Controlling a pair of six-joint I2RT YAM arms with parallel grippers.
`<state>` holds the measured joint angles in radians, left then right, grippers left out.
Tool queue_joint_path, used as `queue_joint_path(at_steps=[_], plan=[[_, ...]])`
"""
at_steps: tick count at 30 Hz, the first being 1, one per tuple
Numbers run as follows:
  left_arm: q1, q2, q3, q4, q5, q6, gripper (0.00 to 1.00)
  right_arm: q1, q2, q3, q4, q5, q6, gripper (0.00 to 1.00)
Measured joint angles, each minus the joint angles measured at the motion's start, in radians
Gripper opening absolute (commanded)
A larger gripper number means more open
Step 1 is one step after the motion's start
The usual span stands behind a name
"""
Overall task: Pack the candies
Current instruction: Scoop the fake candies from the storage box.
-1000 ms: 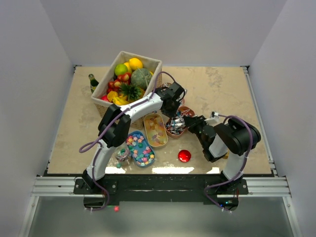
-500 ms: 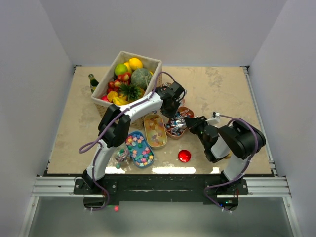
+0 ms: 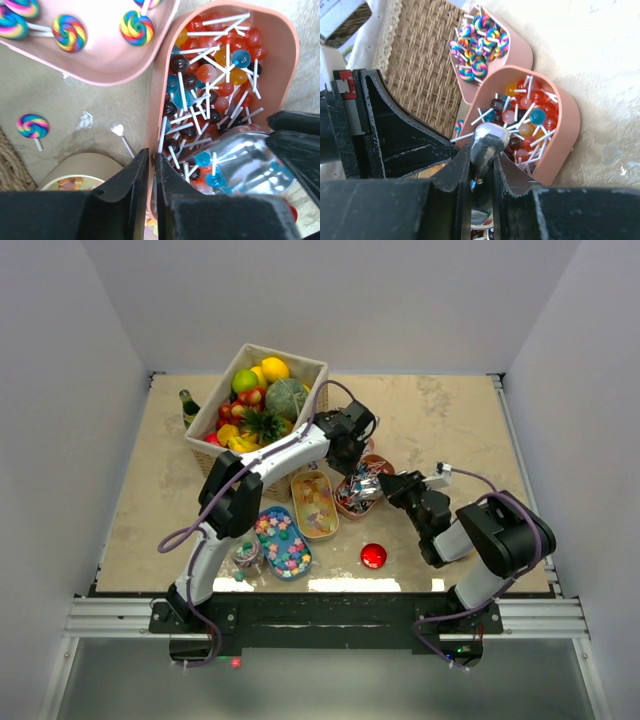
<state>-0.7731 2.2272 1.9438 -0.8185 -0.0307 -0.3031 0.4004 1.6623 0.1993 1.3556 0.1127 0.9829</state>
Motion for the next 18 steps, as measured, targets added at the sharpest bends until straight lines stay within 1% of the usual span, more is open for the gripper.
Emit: queue_joint_path(at_steps=[6,11,18], plan=[[0.019,0.0,0.022,0.002,-0.033,0.001,0.28,-0.031,-0.069,-0.001,-0.025,0.0,-0.008,0.0],[0.031,0.0,0.027,0.001,-0.043,0.001,0.35,-0.048,-0.085,-0.001,-0.029,-0.001,-0.008,0.0],[0.031,0.0,0.045,-0.002,-0.044,0.001,0.39,-0.059,-0.085,-0.017,-0.036,-0.008,-0.007,0.0]])
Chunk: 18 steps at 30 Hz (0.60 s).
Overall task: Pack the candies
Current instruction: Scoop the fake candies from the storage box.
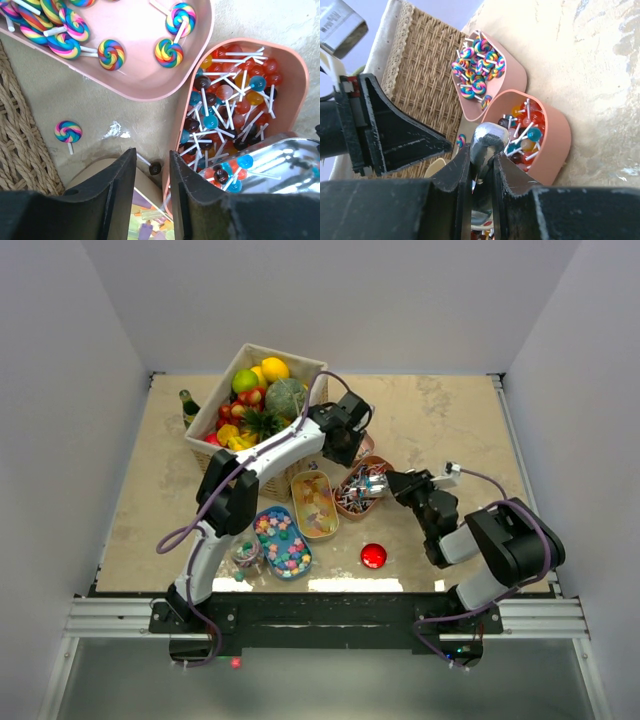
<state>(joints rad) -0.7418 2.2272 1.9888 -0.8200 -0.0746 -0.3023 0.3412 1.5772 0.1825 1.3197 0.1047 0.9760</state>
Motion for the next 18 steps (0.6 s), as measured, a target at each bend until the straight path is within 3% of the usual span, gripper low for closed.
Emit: queue_joint_path(at_steps=[18], plan=[[0.0,0.0,0.071,-0.027,0.008,-0.001,0.61,-0.062,0.078,-0.027,0.096,-0.076,0.128,0.0]])
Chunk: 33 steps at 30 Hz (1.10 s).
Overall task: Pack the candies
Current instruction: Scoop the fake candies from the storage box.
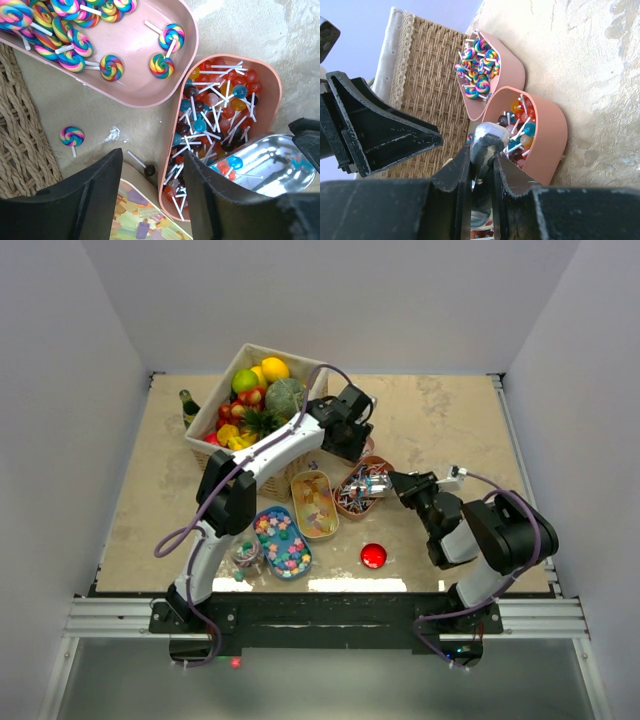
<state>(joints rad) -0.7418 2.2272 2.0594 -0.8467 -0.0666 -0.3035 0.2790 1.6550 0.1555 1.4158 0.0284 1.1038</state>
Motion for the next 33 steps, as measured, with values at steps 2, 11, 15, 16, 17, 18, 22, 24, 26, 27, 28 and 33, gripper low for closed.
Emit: queue_joint_path(at_steps=[2,11,15,16,17,18,22,24,26,27,28,33], plan=[[0.0,0.0,0.005,-0.004,0.0,0.0,0.64,-0.004,0.0,0.0,0.001,-0.004,0.006,0.0],[0.001,0.0,0.036,-0.013,0.0,-0.002,0.98,-0.017,-0.03,0.0,-0.035,-0.028,0.013,0.0],[0.009,-0.002,0.065,-0.018,0.003,-0.008,1.0,-0.019,-0.083,0.0,-0.08,-0.047,0.011,0.0],[0.012,-0.005,0.068,-0.019,0.005,-0.009,1.0,-0.019,-0.098,0.0,-0.086,-0.049,0.011,0.0],[0.016,-0.009,0.073,-0.022,0.01,-0.01,1.0,-0.019,-0.117,0.0,-0.091,-0.051,0.011,0.0],[0.022,-0.013,0.079,-0.026,0.011,-0.011,1.0,-0.019,-0.135,0.0,-0.094,-0.051,0.011,0.0],[0.046,-0.031,0.103,-0.036,0.026,-0.018,1.0,-0.022,-0.241,0.012,-0.106,-0.055,0.011,0.0],[0.056,-0.042,0.116,-0.038,0.033,-0.019,1.0,-0.024,-0.283,0.022,-0.106,-0.056,0.01,0.0],[0.064,-0.057,0.125,-0.04,0.038,-0.019,1.0,-0.024,-0.321,0.036,-0.106,-0.058,0.01,0.0],[0.068,-0.063,0.127,-0.04,0.039,-0.019,1.0,-0.024,-0.337,0.042,-0.106,-0.059,0.01,0.0],[0.071,-0.073,0.129,-0.04,0.041,-0.019,1.0,-0.024,-0.351,0.047,-0.106,-0.06,0.01,0.0],[0.092,-0.121,0.137,-0.045,0.048,-0.019,1.0,-0.025,-0.398,0.065,-0.106,-0.075,0.012,0.0]])
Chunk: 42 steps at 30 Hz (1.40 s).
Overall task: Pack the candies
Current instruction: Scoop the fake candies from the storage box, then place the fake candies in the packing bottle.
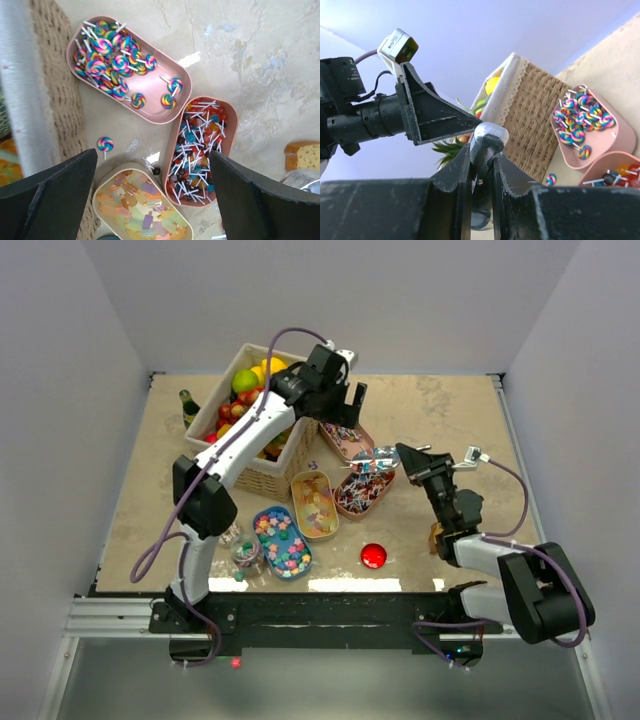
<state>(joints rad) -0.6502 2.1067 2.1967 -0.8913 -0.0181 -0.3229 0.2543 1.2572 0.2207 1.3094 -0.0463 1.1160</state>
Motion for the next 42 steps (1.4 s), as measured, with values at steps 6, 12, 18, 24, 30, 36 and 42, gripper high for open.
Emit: queue_joint_path(at_steps=[6,12,18,24,30,36,42], plan=[[0.057,-0.089,0.0,-0.01,-0.004,-0.003,1.0,0.0,-0.051,0.036,-0.024,-0.026,0.006,0.0],[0.116,-0.192,-0.022,-0.011,-0.04,-0.002,0.99,0.001,-0.106,0.097,-0.09,-0.055,0.042,0.0],[0.151,-0.262,-0.08,-0.016,-0.077,0.002,0.99,0.02,-0.119,0.128,-0.166,-0.069,0.111,0.0],[0.178,-0.268,-0.109,-0.018,-0.093,0.002,0.99,0.061,-0.17,0.175,-0.332,-0.069,0.152,0.0],[0.196,-0.269,-0.116,-0.017,-0.096,0.002,0.99,0.073,-0.19,0.188,-0.386,-0.068,0.193,0.0],[0.205,-0.27,-0.116,-0.018,-0.1,0.002,1.0,0.134,-0.176,0.189,-0.417,-0.066,0.233,0.0],[0.213,-0.285,-0.135,-0.019,-0.111,0.002,0.99,0.216,-0.15,0.192,-0.427,-0.051,0.246,0.0]])
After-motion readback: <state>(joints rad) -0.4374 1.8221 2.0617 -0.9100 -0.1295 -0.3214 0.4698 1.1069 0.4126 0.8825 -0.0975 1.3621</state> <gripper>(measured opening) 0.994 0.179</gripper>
